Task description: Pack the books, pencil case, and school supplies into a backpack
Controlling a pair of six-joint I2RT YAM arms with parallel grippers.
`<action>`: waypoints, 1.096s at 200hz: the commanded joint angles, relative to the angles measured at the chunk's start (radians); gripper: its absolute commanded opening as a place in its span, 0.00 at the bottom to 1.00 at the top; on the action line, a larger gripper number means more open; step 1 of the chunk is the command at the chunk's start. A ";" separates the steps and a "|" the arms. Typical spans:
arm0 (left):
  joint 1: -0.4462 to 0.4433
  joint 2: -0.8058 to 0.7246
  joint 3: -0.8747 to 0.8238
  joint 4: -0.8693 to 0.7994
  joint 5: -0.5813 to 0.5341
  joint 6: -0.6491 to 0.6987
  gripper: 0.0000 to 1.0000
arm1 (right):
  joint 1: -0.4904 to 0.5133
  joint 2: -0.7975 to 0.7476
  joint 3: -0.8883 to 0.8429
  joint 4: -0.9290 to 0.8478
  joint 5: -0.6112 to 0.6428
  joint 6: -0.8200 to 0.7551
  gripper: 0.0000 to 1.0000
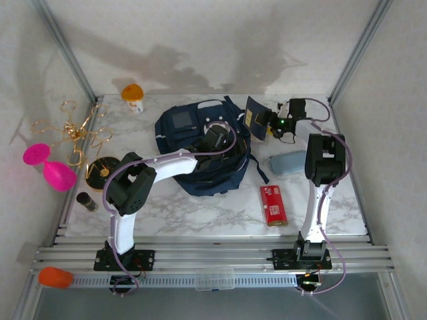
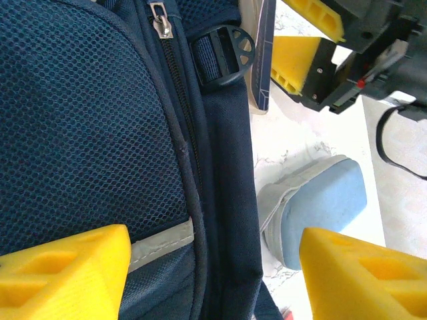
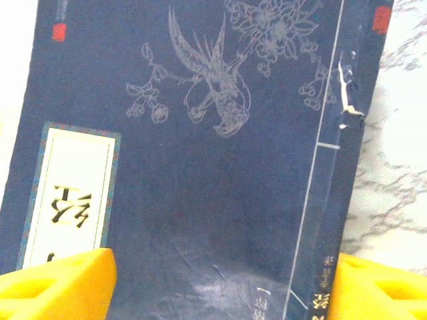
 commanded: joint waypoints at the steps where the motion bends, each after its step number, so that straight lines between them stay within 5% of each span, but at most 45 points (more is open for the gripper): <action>1: 0.007 -0.033 -0.013 0.018 -0.003 -0.010 0.67 | 0.003 -0.068 -0.045 0.060 -0.080 0.014 0.74; 108: 0.009 -0.037 -0.014 0.011 0.002 -0.013 0.67 | -0.028 -0.108 -0.115 0.058 0.045 0.001 0.08; 174: 0.026 -0.177 -0.042 0.019 0.010 -0.058 0.72 | -0.065 -0.386 -0.200 0.035 0.111 0.050 0.00; 219: -0.045 -0.305 -0.145 0.245 0.001 -0.445 0.85 | -0.053 -0.674 -0.402 0.202 0.161 0.275 0.00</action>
